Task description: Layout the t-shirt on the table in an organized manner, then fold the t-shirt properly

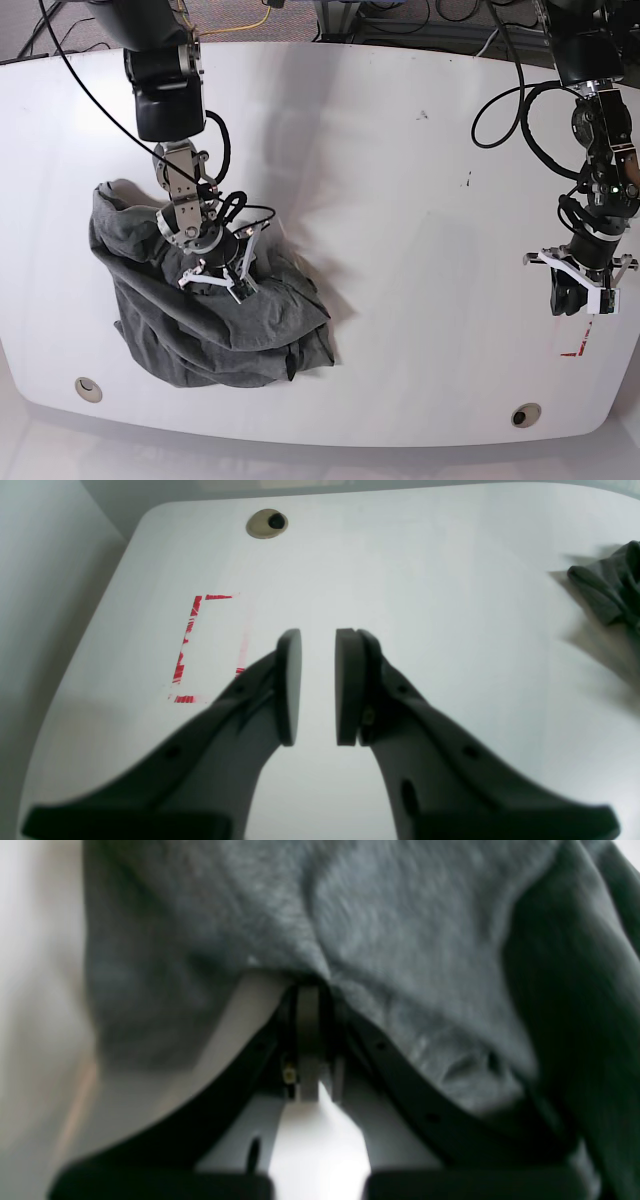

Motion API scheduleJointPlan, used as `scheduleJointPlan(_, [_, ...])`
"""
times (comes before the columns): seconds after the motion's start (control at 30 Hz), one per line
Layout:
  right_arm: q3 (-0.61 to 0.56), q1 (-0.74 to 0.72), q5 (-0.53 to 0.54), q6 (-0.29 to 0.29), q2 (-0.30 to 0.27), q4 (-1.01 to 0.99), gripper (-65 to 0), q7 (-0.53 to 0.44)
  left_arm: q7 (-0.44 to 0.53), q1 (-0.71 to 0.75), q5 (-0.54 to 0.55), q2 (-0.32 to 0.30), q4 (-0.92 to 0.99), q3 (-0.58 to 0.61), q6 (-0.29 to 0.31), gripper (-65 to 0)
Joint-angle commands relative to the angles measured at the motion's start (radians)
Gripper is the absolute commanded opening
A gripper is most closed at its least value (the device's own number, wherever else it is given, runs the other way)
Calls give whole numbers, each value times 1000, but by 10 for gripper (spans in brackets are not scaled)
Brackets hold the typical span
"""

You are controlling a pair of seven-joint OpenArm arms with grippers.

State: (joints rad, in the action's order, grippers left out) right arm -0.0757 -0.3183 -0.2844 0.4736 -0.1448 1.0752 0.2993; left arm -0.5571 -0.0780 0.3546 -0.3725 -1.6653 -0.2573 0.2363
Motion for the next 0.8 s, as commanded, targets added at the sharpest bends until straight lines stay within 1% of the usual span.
scheduleJointPlan(0.0, [3,23,1,3,-8,142,-650,44,27,-19,5,-18,-17,-6,-2,-543])
scheduleJointPlan(0.3, [4,167,1,3,-6,518,-650,229,27,-19,8,-13,-20,3,-1,-543])
scheduleJointPlan(0.5, [6,287,0,3,-9,765,-650,341,29,-27,10,-13,-26,54,-1,-543])
scheduleJointPlan(0.57, [35,342,0,3,-8,853,-650,366,29,-27,10,-13,-42,69,-1,-543])
scheduleJointPlan(0.67, [69,411,0,4,-3,931,-650,375,29,-27,10,-12,-55,92,-1,-543])
scheduleJointPlan(0.77, [83,473,0,4,-3,966,-650,378,29,-27,10,2,-66,115,-1,-543])
